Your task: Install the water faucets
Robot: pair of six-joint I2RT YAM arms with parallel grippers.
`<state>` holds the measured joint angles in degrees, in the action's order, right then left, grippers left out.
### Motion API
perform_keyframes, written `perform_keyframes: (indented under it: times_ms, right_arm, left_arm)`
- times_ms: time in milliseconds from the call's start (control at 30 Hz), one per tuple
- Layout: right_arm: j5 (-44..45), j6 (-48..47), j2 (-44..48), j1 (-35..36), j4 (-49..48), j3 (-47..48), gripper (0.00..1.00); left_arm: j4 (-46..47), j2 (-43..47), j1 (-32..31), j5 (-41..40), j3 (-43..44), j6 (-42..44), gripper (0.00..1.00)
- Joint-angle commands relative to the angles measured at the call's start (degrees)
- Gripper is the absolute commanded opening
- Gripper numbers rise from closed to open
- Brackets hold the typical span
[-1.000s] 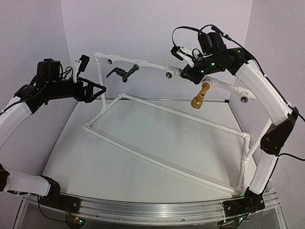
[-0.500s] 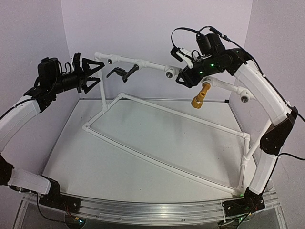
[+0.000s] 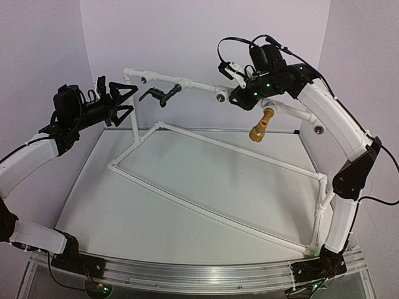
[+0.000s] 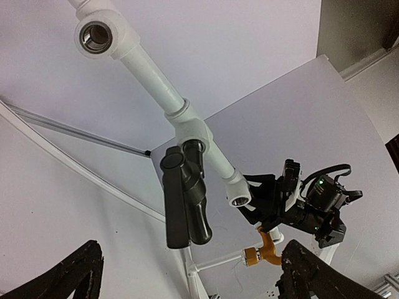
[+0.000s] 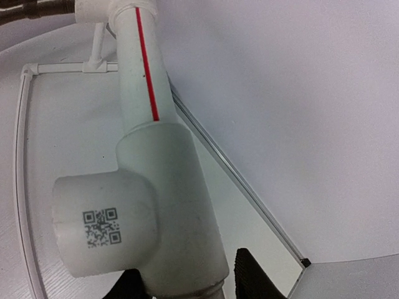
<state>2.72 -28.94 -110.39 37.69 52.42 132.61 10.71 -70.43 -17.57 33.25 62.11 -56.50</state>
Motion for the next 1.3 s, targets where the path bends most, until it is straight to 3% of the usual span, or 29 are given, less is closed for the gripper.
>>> perform_keyframes:
  times_ms: [0,133,233,733,1267]
  right_arm:
    - [1.4,6.6,-2.4,0.3,-0.3,0.0,0.26]
    - [0.4,8.5,-3.1,0.3,-0.3,0.3,0.08]
    - [0.6,9.0,-3.5,0.3,-0.3,1.2,0.00]
    - [0.1,8.9,-4.0,0.3,-1.6,0.7,0.00]
    - [-0.1,8.0,-3.7,0.3,-2.0,0.5,0.00]
  left_arm:
    - [4.2,0.2,-2.2,-3.9,0.8,0.8,0.98]
    - [4.7,-2.6,-2.8,-6.9,1.7,-4.4,0.96]
    - [6.4,-3.8,-3.2,-7.2,1.7,-6.3,0.94]
    - [15.1,-10.4,-5.9,-5.5,4.2,-9.0,0.68]
    - [19.6,-14.4,-5.9,-5.3,6.8,-10.9,0.58]
